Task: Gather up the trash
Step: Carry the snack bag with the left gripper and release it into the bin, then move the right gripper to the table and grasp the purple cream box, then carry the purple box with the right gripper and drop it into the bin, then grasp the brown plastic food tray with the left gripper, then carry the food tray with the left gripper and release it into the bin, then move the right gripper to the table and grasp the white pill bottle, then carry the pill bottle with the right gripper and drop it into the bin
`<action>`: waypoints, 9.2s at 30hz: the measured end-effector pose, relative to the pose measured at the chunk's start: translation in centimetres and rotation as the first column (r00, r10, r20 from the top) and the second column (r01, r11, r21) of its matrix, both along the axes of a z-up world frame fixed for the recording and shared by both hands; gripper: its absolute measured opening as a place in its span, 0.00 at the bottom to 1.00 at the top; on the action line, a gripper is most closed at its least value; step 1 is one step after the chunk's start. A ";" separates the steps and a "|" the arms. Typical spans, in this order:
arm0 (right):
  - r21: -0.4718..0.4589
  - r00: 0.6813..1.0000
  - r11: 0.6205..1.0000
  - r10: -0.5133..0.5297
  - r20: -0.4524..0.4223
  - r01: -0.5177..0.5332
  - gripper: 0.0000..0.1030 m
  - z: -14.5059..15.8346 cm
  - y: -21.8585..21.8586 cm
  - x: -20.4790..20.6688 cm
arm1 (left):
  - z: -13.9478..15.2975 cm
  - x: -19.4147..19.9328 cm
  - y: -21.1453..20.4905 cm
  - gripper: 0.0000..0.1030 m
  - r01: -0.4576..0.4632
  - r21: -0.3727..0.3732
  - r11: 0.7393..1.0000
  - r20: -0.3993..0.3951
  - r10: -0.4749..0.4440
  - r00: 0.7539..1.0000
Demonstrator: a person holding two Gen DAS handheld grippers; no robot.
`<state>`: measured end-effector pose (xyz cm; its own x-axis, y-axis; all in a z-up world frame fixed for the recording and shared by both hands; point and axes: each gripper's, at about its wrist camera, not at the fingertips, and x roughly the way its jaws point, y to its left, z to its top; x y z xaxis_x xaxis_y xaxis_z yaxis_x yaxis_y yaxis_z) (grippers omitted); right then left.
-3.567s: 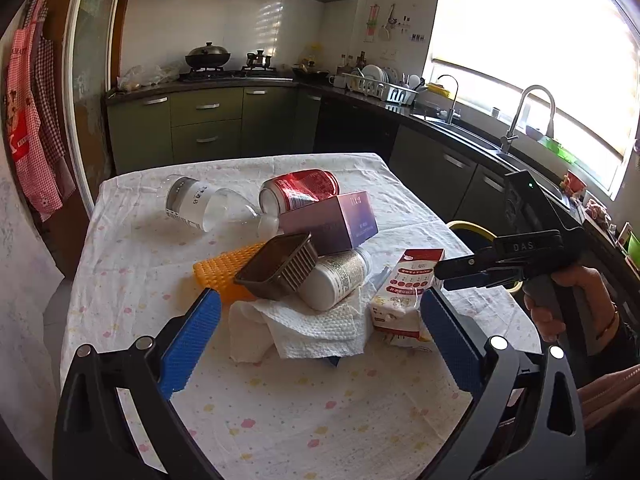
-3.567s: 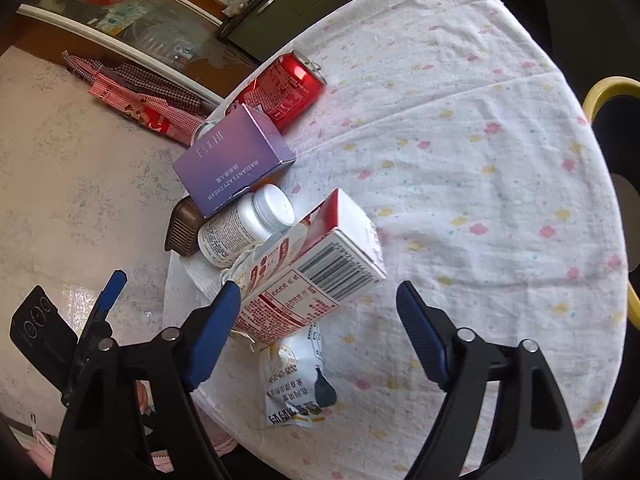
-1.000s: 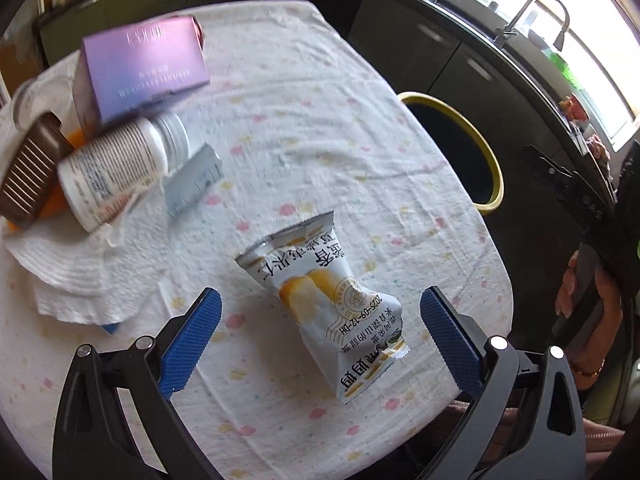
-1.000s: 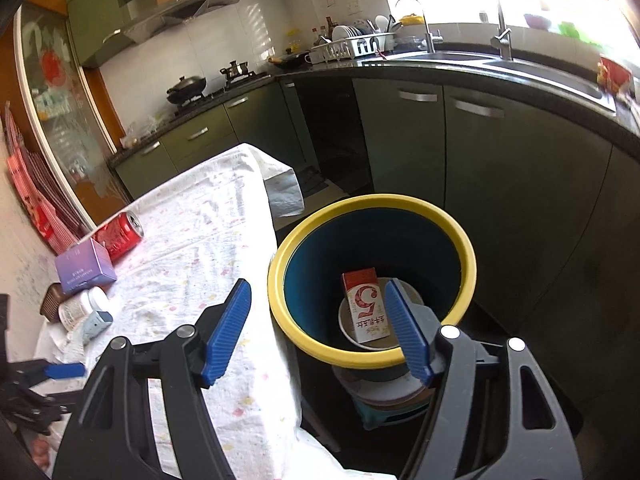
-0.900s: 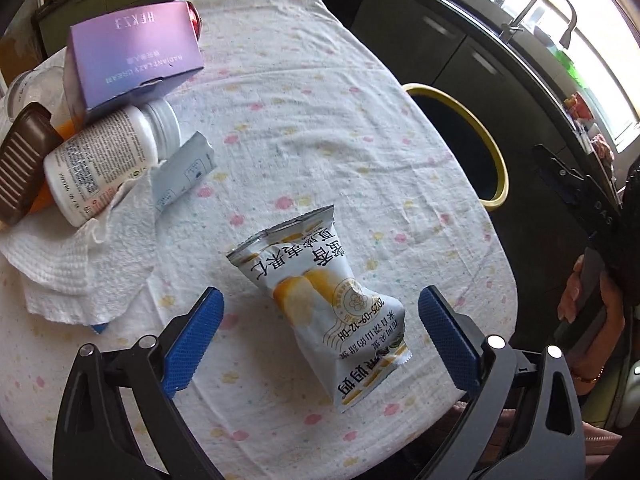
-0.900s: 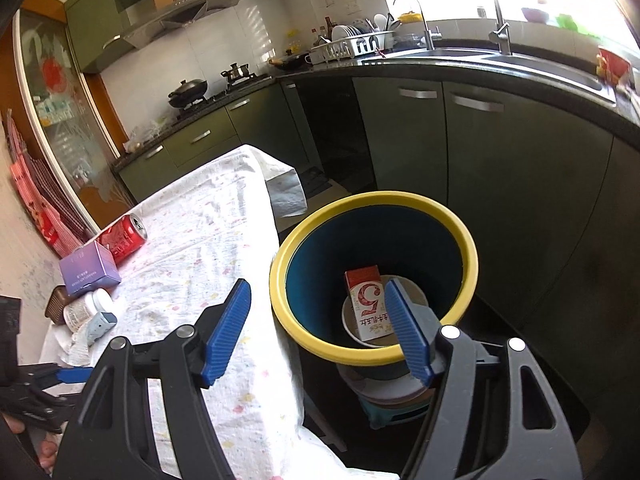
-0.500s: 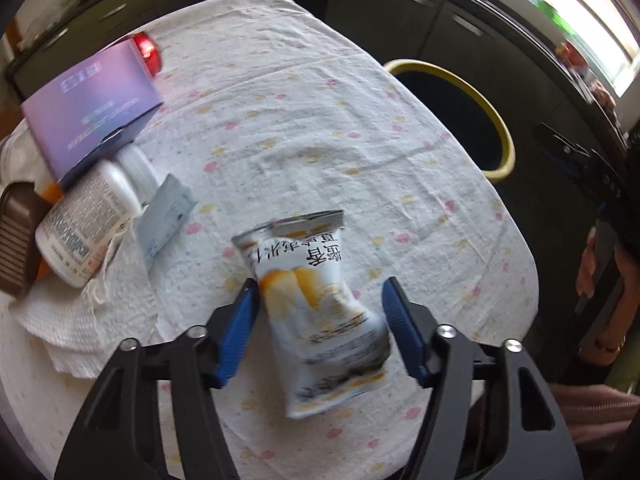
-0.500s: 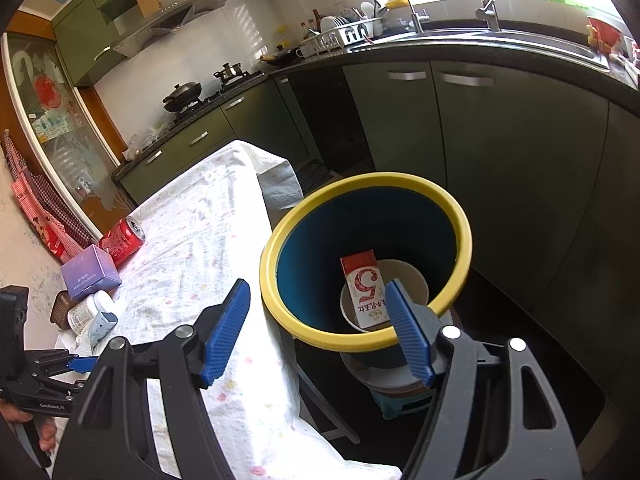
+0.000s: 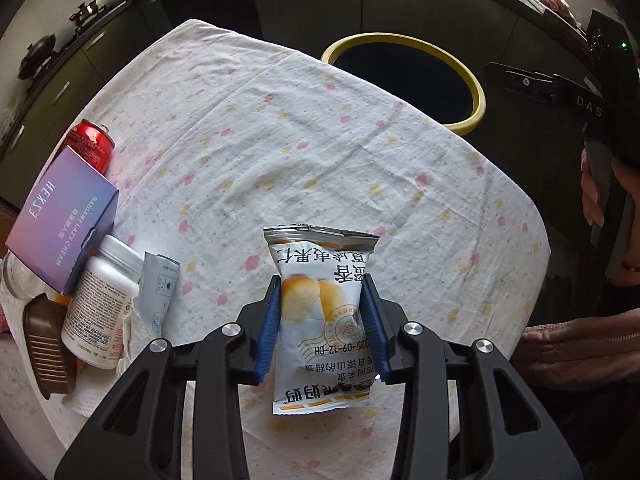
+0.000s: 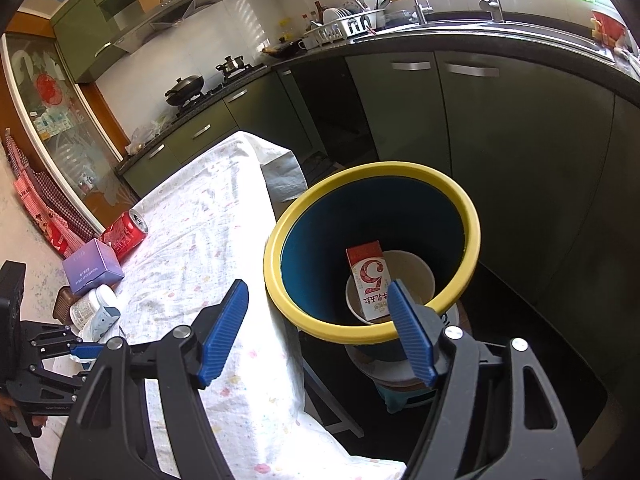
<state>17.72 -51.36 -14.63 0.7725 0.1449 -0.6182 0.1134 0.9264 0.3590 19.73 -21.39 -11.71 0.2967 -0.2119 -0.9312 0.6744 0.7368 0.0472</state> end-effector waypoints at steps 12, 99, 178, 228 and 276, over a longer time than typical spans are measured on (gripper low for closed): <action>-0.014 0.986 0.988 -0.153 0.060 0.154 0.66 1.6 -4.2 -3.2 | 7.0 1.9 -8.4 0.38 0.180 -0.114 0.977 0.133 -0.165 0.977; -0.134 0.806 0.797 0.592 -0.014 -0.589 0.71 6.1 27.5 11.3 | 3.0 -6.7 24.1 0.95 -0.436 -0.465 0.771 0.197 0.570 0.798; -0.180 0.999 0.984 -0.018 -0.033 0.012 0.80 0.8 4.9 6.6 | 6.2 -0.3 18.6 0.05 -0.138 -0.437 0.889 0.266 0.275 0.924; -0.103 0.986 0.981 -0.165 -0.016 0.163 0.81 -0.8 -3.2 2.6 | 7.5 1.8 -1.0 0.95 -0.009 -0.495 0.869 0.242 0.149 0.959; -0.242 0.785 0.747 0.589 -0.190 -0.619 0.77 0.2 34.2 10.3 | 1.3 -10.5 27.2 0.95 -0.386 -0.587 0.712 0.196 0.587 0.785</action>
<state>28.07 -17.11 -14.43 0.5172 0.3736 -0.7700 -0.4848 0.8693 0.0961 9.22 5.80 -10.37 0.7656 -0.3354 -0.5490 0.2223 0.9387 -0.2635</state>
